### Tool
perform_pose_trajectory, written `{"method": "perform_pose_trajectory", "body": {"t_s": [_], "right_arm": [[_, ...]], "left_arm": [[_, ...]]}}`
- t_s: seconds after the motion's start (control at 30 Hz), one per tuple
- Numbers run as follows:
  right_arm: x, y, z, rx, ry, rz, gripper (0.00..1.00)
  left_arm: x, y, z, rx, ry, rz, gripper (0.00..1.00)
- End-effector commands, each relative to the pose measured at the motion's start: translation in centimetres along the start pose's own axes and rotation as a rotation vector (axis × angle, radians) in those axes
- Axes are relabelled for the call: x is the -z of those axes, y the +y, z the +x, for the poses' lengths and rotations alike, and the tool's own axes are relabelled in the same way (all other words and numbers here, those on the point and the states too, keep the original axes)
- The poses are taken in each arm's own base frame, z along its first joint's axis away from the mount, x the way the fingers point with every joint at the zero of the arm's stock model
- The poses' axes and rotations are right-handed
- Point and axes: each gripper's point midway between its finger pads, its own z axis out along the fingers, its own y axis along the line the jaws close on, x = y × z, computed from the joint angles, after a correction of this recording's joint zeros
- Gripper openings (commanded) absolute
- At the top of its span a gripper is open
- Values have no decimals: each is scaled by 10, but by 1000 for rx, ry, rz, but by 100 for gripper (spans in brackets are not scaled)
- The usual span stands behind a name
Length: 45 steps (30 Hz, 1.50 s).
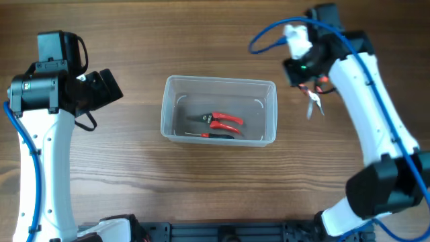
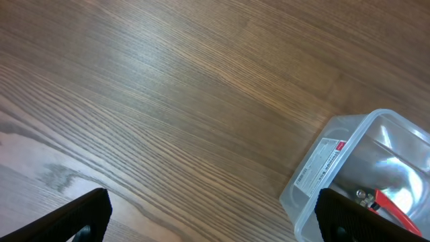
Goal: Pack container
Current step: 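Place the pliers into the container and open the right gripper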
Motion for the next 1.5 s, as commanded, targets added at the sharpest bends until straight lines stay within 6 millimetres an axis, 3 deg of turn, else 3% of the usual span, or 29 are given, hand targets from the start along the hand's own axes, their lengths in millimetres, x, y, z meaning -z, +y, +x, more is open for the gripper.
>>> {"method": "perform_pose_trajectory", "body": {"t_s": [0.0, 0.03, 0.2, 0.37, 0.53, 0.7, 0.73, 0.77, 0.8, 0.83, 0.9, 1.0, 1.07, 1.17, 1.2, 1.27, 1.33, 1.43, 1.47], "right_arm": [[26, 80, -25, 270, -94, -76, 4], [24, 104, -24, 345, -91, -99, 4], [7, 176, -13, 588, -55, -178, 4], [-38, 223, 13, 783, 51, -321, 4], [-99, 217, 26, 776, 171, -323, 4], [-114, 203, 13, 733, 141, -305, 6], [-115, 199, 12, 724, 139, -302, 10], [-115, 196, 12, 715, 142, -301, 25], [-115, 195, 12, 701, 145, -299, 64], [-114, 195, 12, 677, 150, -296, 74], [-107, 195, 12, 644, 151, -293, 80], [-73, 191, 0, 574, 96, -270, 83], [-43, 178, -16, 516, 22, -202, 84], [22, 139, -37, 428, -133, -52, 86], [35, 129, -39, 410, -161, -21, 87], [78, 74, -43, 283, -248, 97, 91], [98, 19, -35, 98, -277, 161, 98], [101, -84, 6, -237, -210, 261, 100], [97, -109, 21, -287, -175, 288, 100]], "left_arm": [[-2, 0, -1, 21, 5, 5, 100], [-2, 0, -1, 21, 5, 5, 100], [-2, 0, -1, 21, 5, 5, 100], [-2, 0, 0, 21, 6, 5, 100], [-2, 0, 1, 20, 13, 2, 100], [-2, 0, 1, 20, 12, 2, 100], [-2, 0, 1, 20, 12, 2, 100], [-2, 0, 1, 20, 12, 2, 100], [-2, 0, 1, 20, 13, 2, 100], [-2, 0, 1, 20, 12, 2, 100], [-2, 0, 1, 20, 12, 2, 100], [-2, 0, 1, 21, 12, 3, 100], [-2, 0, 1, 21, 12, 2, 100], [-2, 0, 1, 21, 12, 3, 100], [-2, 0, 1, 21, 12, 2, 100], [-2, 0, 1, 20, 12, 2, 100], [-2, 0, 1, 20, 12, 2, 100], [-2, 0, 1, 21, 12, 3, 99], [-2, 0, 1, 21, 12, 3, 100]]}}
